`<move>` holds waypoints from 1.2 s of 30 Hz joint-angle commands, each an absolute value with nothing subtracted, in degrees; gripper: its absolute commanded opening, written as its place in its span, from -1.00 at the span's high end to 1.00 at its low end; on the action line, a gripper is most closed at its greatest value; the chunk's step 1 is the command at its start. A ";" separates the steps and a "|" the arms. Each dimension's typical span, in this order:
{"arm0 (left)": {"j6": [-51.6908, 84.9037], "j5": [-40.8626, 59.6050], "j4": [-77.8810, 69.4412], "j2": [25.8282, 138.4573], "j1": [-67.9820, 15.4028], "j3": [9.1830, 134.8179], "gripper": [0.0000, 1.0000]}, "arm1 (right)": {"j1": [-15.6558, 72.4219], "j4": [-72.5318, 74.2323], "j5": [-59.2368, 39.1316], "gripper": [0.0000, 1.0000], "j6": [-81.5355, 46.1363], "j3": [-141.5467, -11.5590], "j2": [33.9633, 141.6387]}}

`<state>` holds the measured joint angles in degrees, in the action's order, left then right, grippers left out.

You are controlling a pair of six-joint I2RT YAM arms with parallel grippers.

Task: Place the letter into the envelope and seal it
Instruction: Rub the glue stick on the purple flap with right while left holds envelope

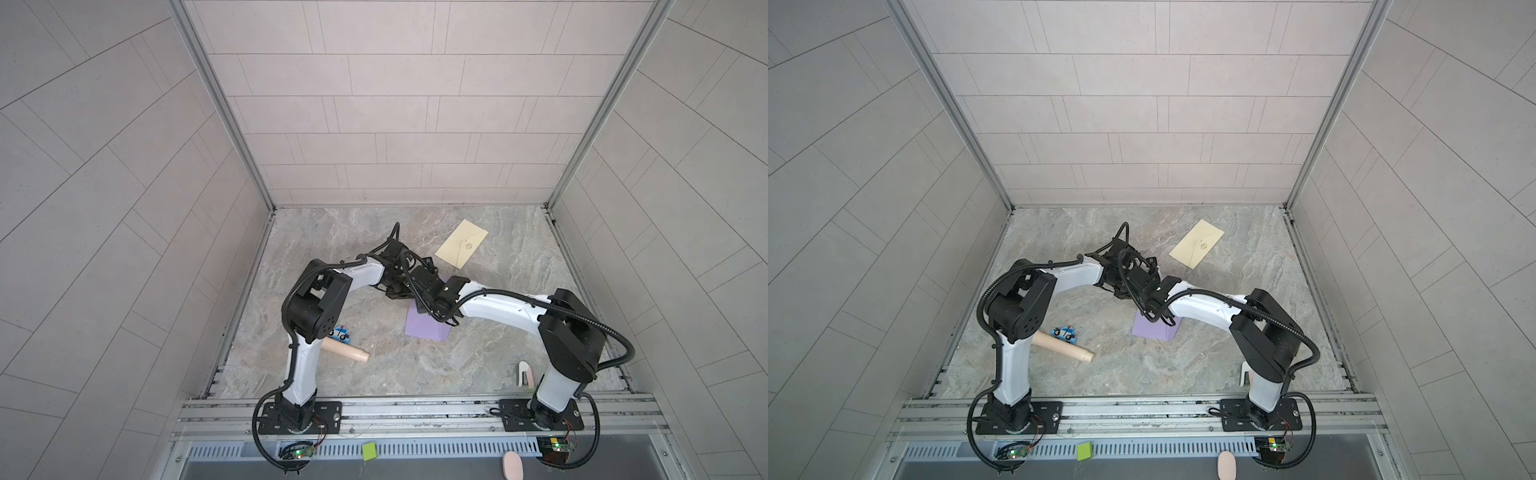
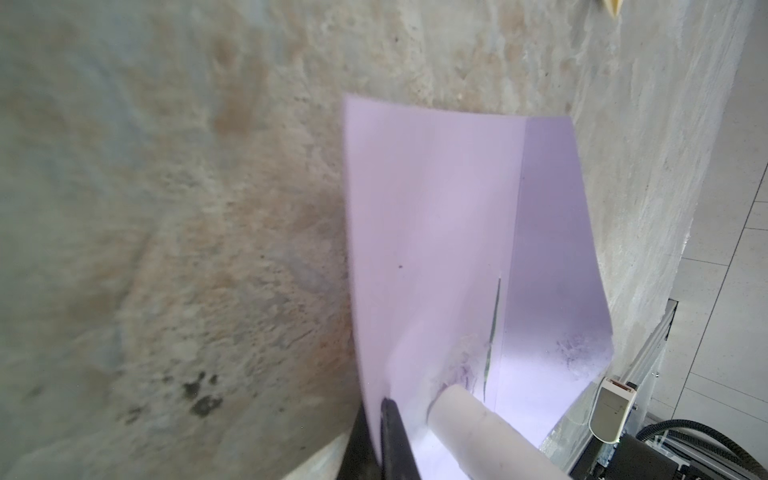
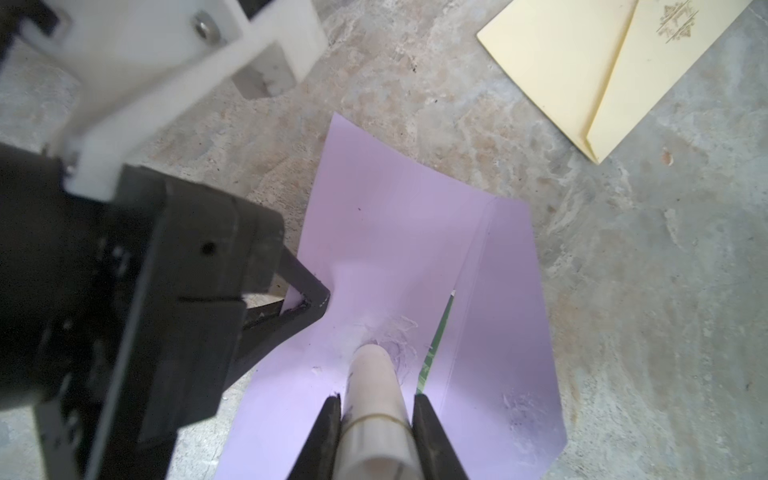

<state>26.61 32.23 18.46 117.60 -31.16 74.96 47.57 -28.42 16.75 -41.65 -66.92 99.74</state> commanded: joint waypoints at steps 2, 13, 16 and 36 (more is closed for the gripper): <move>26.65 28.61 19.60 115.92 -30.77 73.86 1.00 | 46.11 -39.10 19.86 1.00 -41.12 -64.29 101.48; 26.49 29.03 19.51 116.17 -30.85 74.01 1.00 | 45.54 -28.31 12.74 1.00 -38.50 -66.01 93.59; 26.38 29.09 19.53 116.19 -30.93 74.10 1.00 | 45.22 -27.60 11.78 1.00 -38.30 -67.76 93.01; 26.02 28.96 19.78 116.28 -31.18 74.58 1.00 | 44.65 -29.35 10.42 1.00 -40.63 -68.88 104.32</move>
